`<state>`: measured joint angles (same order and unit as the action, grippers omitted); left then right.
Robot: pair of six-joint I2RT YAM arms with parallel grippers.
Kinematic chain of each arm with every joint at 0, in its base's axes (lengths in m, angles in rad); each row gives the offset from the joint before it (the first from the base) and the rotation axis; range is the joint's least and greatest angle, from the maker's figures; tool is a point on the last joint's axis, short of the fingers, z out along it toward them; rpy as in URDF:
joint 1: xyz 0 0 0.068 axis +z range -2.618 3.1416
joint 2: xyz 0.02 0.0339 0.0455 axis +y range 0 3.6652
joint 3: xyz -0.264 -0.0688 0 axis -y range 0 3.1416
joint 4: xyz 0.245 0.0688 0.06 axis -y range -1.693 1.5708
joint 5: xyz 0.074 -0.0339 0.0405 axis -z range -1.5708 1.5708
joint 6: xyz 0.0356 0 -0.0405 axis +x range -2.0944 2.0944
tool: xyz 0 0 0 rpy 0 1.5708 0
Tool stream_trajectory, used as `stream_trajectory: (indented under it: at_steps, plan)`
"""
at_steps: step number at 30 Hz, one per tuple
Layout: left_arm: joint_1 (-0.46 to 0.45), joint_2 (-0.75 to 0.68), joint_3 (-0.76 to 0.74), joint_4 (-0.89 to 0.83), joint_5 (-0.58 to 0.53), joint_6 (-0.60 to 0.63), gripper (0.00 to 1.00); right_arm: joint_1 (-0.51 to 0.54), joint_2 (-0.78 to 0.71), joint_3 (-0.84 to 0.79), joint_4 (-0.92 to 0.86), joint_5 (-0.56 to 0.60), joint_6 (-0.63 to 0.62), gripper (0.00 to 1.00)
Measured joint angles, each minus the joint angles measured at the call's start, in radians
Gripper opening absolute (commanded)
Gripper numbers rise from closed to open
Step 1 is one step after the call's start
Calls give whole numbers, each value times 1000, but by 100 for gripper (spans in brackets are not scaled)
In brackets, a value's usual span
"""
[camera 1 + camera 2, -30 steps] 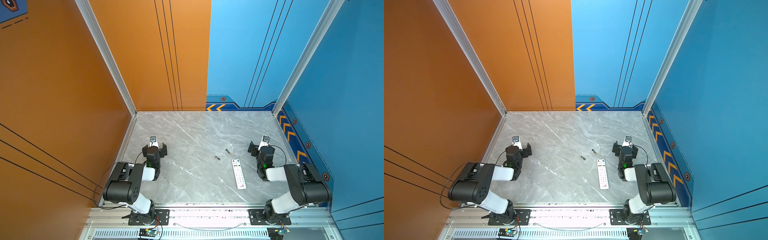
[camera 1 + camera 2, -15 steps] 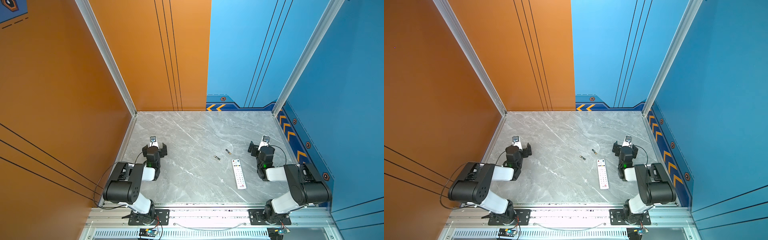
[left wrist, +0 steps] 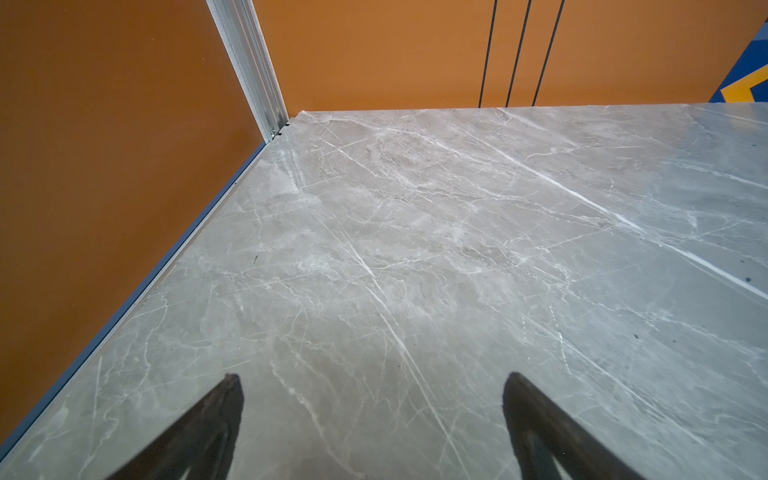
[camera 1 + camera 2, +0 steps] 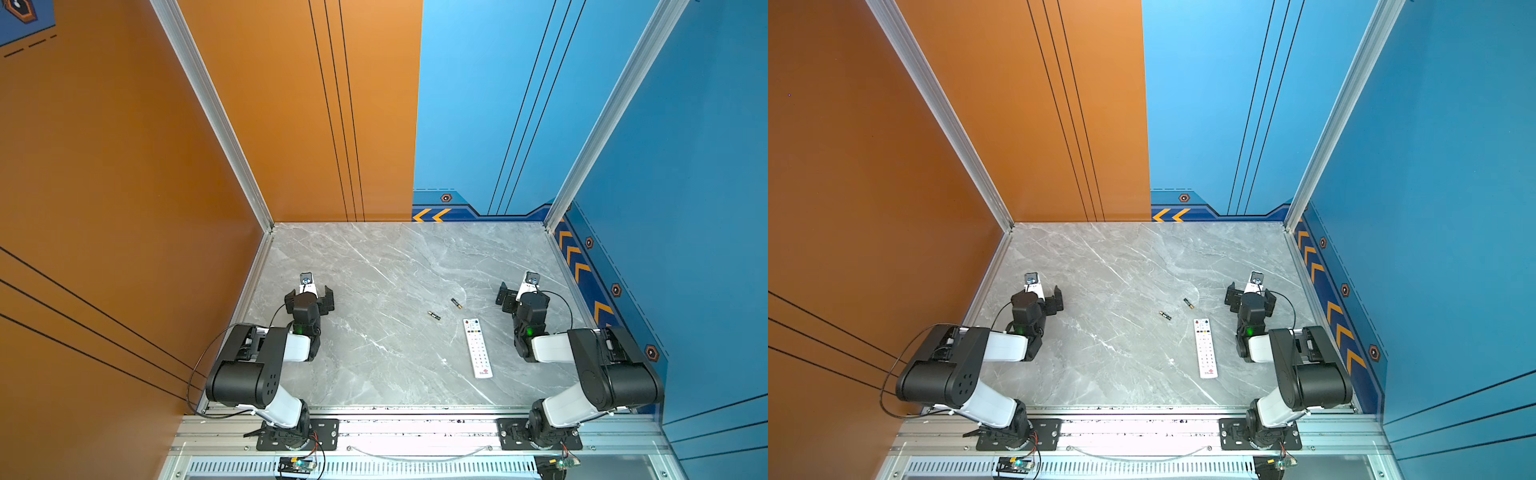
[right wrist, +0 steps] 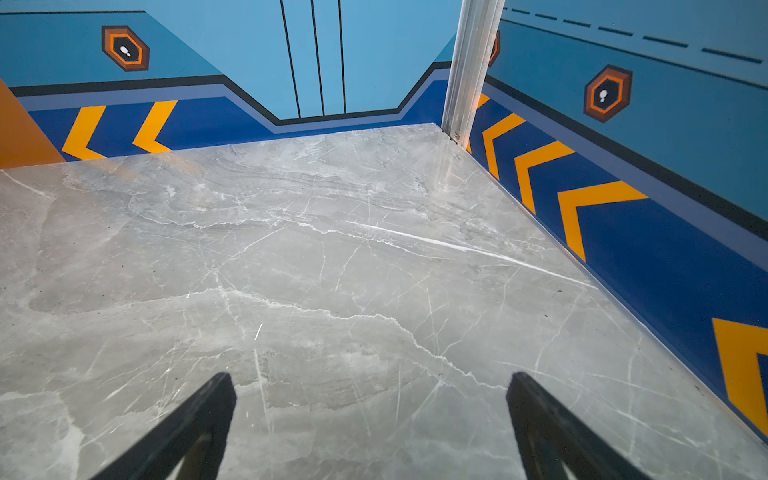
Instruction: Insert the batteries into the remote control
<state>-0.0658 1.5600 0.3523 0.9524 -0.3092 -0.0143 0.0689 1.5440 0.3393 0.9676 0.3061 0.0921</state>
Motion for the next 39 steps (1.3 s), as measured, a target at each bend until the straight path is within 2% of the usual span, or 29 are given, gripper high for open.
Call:
stream_trajectory:
  at_steps: [30, 39]
  plan:
    - [8, 0, 0, 0, 19, 0, 98, 0, 0, 0, -2, 0, 0, 100]
    - [8, 0, 0, -3, 33, 0, 98, -2, -45, 85, -176, -20, -3, 100]
